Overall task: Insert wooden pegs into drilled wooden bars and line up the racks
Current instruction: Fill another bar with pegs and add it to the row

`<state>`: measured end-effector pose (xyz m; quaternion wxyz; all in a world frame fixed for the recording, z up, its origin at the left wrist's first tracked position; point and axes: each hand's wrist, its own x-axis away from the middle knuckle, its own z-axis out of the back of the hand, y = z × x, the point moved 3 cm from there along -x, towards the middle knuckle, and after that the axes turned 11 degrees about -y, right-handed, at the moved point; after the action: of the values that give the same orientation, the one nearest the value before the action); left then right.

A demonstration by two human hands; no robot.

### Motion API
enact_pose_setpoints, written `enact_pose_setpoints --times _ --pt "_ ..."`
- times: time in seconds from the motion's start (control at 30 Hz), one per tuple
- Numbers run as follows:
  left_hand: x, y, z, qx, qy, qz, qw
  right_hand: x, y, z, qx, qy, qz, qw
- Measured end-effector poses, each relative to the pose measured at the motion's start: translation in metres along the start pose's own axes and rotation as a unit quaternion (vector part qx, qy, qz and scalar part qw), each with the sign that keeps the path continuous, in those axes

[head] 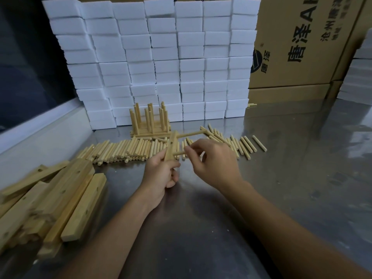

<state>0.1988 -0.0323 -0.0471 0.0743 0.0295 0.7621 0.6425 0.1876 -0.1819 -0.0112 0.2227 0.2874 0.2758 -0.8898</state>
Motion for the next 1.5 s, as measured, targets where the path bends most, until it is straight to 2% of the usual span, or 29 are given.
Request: enact_pose_setpoints --times 0.1,0.17,0.23,0.37,0.43,0.53,0.9,1.07,1.23,1.5 --pt "-0.002 0.0 0.006 0.066 0.041 0.001 0.997 0.002 0.007 0.011 -0.014 0.126 -0.014 0.992" --pt "-0.003 -0.001 0.009 0.09 0.049 0.005 0.995 0.004 0.016 0.017 -0.004 0.168 -0.065 0.984" --pt "-0.004 -0.001 0.01 0.114 0.055 0.011 0.992 0.005 0.026 0.016 0.005 0.14 -0.122 0.983" --pt "-0.006 -0.001 0.013 0.151 0.059 0.028 0.986 0.003 0.046 0.005 0.036 0.008 -0.207 0.978" --pt "-0.007 -0.001 0.015 0.163 0.058 0.034 0.984 0.003 0.051 0.001 0.051 -0.059 -0.231 0.97" --pt "-0.008 0.0 0.016 0.179 0.054 0.039 0.982 0.004 0.054 -0.003 0.082 -0.118 -0.245 0.959" --pt "-0.01 -0.001 0.02 0.236 0.027 0.054 0.97 0.003 0.06 -0.006 0.125 -0.136 -0.287 0.94" --pt "-0.005 0.002 0.019 0.286 0.034 0.058 0.956 0.002 0.059 -0.003 0.134 -0.099 -0.286 0.943" --pt "-0.005 0.002 0.018 0.282 0.051 0.054 0.956 0.004 0.065 -0.002 0.129 -0.136 -0.318 0.929" --pt "-0.005 0.001 0.02 0.259 0.063 0.051 0.963 0.006 0.066 -0.002 0.119 -0.143 -0.324 0.928"
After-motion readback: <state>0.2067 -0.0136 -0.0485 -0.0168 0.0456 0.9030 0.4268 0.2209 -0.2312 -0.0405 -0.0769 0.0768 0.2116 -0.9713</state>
